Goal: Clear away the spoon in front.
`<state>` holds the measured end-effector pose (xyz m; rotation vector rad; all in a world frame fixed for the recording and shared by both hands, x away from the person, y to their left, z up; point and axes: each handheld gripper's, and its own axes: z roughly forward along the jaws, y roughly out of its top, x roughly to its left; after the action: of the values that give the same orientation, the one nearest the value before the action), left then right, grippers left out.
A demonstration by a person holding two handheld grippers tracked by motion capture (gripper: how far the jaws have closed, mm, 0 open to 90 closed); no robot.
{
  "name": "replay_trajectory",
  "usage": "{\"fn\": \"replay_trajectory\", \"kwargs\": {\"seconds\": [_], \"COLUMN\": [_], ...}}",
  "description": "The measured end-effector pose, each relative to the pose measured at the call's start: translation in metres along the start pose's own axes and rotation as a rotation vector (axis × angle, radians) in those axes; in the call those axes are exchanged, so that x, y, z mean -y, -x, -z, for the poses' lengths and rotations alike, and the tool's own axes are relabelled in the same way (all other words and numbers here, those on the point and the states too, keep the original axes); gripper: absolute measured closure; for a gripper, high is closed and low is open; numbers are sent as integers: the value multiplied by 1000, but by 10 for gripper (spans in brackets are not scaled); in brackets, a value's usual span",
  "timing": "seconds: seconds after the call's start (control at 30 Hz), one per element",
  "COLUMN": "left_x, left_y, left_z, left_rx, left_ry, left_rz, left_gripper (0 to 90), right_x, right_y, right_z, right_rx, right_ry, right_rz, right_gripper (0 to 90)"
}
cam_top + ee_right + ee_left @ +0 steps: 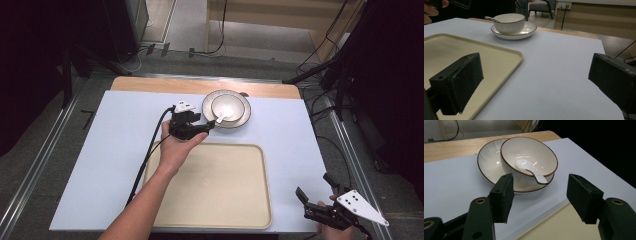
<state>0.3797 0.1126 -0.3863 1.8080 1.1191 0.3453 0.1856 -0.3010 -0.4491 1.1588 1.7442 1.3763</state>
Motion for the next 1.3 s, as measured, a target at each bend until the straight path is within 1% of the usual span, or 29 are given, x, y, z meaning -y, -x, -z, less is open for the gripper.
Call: {"fn": "replay_trajectory", "kwargs": {"seconds": [0.2,0.27,0.4,0.6,0.67,0.7,0.73,0.83,0.93,1.0,1.1,1.2,1.3], "left_x": [-3,-3,-2,-5,-6,-5,-5,-3,-2,-2,-3,-4,-3], "left_y": [-2,-2,-1,-7,-10,-11,-12,-13,-13,-13,-9,-5,-4], "left_z": [-12,-19,-28,-40,-44,-46,-47,-52,-55,-57,-60,-63,-64], "left_rx": [-6,-16,-12,-23,-11,5,9,17,8,15,16,21,12], "left_ry": [-3,-16,-29,-34,-28,-24,-24,-29,-46,-48,-63,-88,-96], "left_rz": [32,34,42,86,107,126,141,157,162,170,162,155,152], "left_gripper": [494,501,504,520,520,516,509,514,533,538,547,578,618], "right_x": [0,0,0,0,-1,0,0,0,0,0,0,0,0], "right_y": [1,0,-1,1,0,0,0,0,0,0,0,0,0], "right_z": [0,-1,-1,-1,-1,-1,-1,-2,-1,-1,-1,-2,-1], "right_rx": [2,-4,-3,-3,-7,-8,-9,-9,-11,-11,-12,-10,-12], "right_ry": [1,3,4,6,10,9,4,5,6,6,6,5,6], "right_rz": [-4,-6,-4,-17,-7,-7,-14,-14,-17,-15,-13,-13,-15], "right_gripper": [0,0,0,0,0,0,0,0,0,0,0,0,0]}}
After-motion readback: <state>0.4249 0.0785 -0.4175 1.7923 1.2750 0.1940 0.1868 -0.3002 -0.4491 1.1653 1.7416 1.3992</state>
